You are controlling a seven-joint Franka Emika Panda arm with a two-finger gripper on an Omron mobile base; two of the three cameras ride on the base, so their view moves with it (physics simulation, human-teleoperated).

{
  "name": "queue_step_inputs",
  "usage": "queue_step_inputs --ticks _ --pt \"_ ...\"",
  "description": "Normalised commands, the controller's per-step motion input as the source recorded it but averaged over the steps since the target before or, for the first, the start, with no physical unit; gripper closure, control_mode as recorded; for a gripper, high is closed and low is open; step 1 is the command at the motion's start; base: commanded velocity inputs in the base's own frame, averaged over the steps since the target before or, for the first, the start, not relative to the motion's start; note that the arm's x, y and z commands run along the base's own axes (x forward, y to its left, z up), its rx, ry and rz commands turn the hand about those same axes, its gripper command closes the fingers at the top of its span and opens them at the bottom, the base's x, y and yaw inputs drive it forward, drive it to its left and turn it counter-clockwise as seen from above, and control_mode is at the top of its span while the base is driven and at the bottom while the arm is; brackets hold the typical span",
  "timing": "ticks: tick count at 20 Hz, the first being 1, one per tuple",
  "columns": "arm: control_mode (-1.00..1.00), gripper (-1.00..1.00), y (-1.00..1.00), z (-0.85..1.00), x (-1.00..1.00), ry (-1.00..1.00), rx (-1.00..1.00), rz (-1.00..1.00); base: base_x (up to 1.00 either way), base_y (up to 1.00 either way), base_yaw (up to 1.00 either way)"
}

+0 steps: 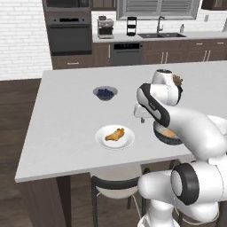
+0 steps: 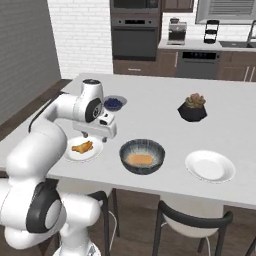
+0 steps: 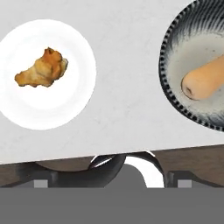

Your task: Pick the chicken drumstick and squash from their plates and place them in the bowl. Then put the bowl in the fridge.

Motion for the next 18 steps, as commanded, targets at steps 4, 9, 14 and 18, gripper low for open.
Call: queue_step_inputs --ticks 4,9,14,18 --pt "-1.00 -1.00 0.39 0.00 0.13 0.00 -0.02 0.00 0.34 0.29 0.00" --pt "-1.00 -1.00 0.80 -0.17 0.25 0.01 -0.01 -0.12 0.00 0.00 0.00" --pt "-1.00 -1.00 0.59 -0.58 0.63 0.10 0.00 -0.26 0.00 0.00 0.00" --pt "-1.00 -1.00 0.26 -0.41 0.64 0.25 0.00 -0.24 0.00 0.00 0.00"
